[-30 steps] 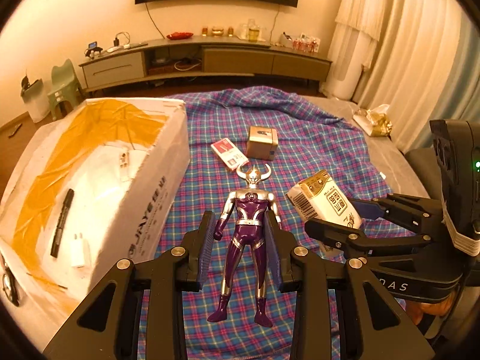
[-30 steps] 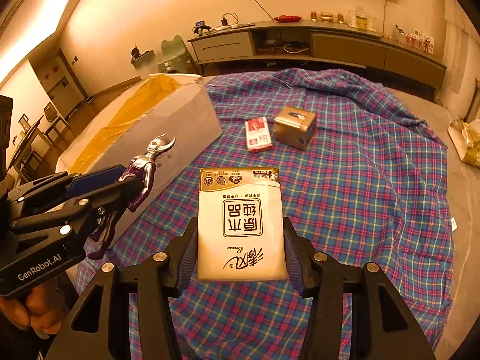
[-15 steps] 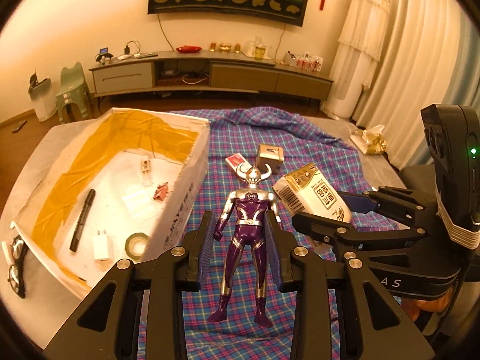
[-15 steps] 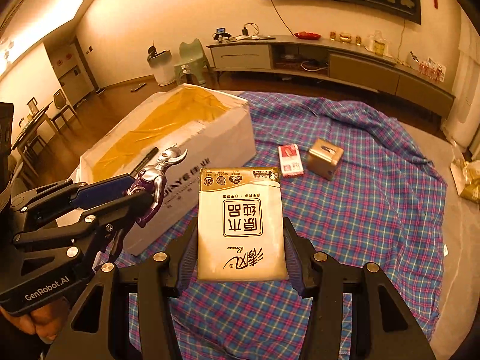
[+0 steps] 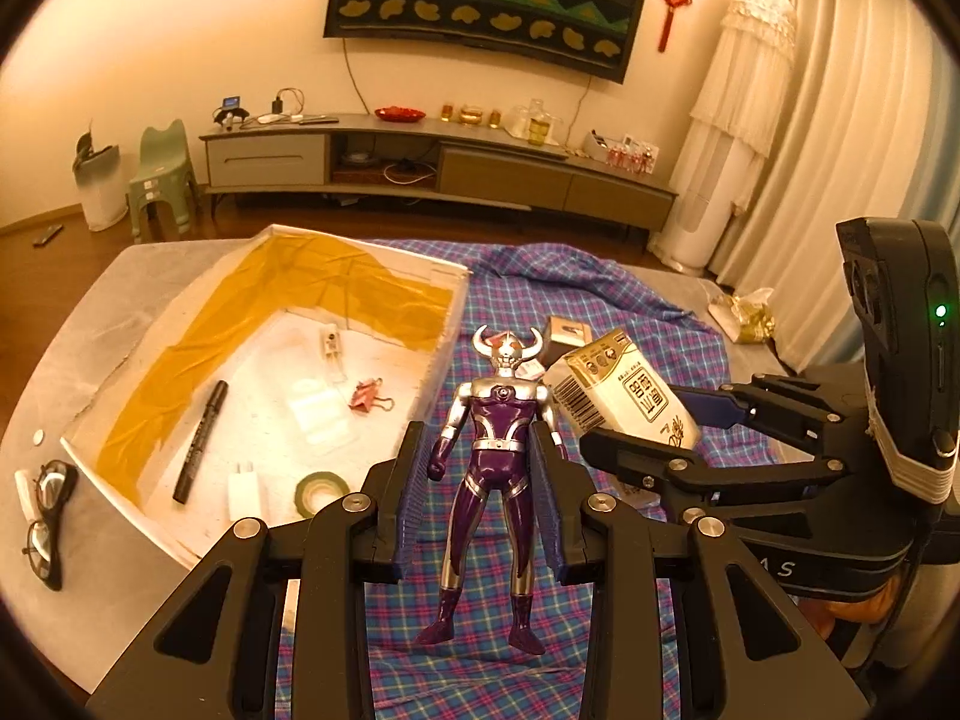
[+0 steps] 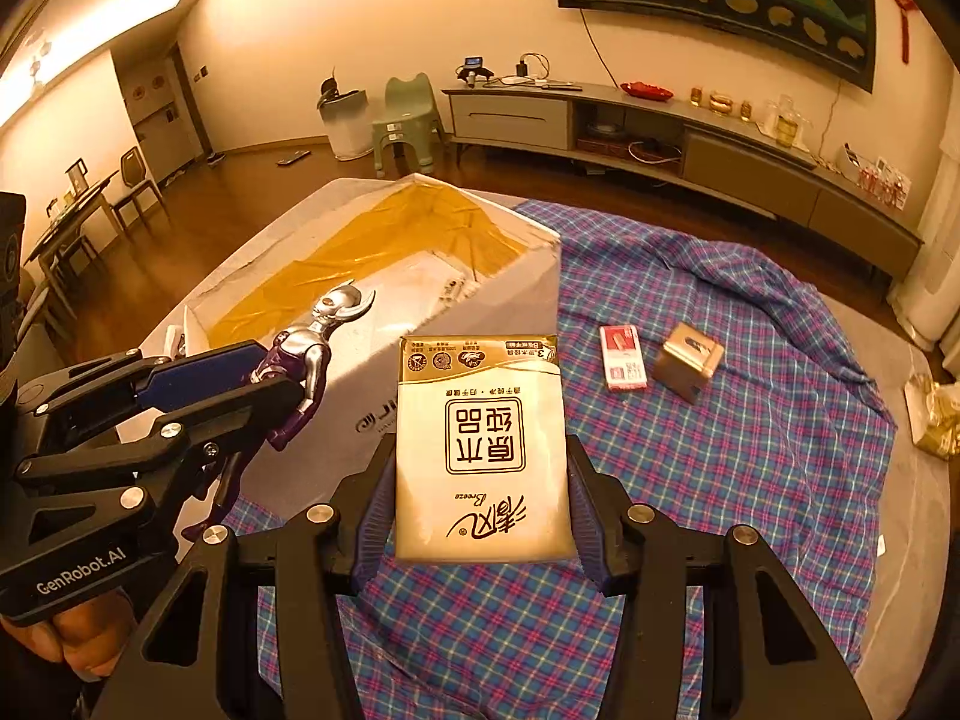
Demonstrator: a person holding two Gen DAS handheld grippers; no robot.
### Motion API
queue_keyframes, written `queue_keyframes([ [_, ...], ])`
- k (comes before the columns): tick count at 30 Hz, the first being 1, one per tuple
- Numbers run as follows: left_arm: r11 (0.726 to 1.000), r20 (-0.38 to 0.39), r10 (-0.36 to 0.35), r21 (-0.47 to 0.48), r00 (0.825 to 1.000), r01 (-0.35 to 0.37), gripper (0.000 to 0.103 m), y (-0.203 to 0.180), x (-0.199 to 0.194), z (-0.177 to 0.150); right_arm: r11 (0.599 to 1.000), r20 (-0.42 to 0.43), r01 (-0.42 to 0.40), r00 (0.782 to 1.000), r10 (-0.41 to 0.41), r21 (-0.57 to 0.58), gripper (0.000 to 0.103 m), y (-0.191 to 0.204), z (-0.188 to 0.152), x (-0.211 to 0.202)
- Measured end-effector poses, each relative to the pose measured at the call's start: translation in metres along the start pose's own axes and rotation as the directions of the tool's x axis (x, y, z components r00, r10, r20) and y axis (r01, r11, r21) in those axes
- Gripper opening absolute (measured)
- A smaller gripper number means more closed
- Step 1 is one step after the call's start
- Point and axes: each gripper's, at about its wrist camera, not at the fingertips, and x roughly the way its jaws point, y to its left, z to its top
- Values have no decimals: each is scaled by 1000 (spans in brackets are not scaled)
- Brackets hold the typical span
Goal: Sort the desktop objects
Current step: 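Carry the action figure and tissue pack with both grippers toward the cardboard box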
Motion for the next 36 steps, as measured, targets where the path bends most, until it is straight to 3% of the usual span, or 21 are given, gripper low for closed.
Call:
queue_keyframes([
  [23,990,35,19,-142,999,-14,33,88,-6,14,995,0,10,1000,-10,-98,53,49,48,20],
  [36,974,24,53,-220,998,-47,33,131,11,28,989,-32,15,999,-20,-144,53,60,67,49],
])
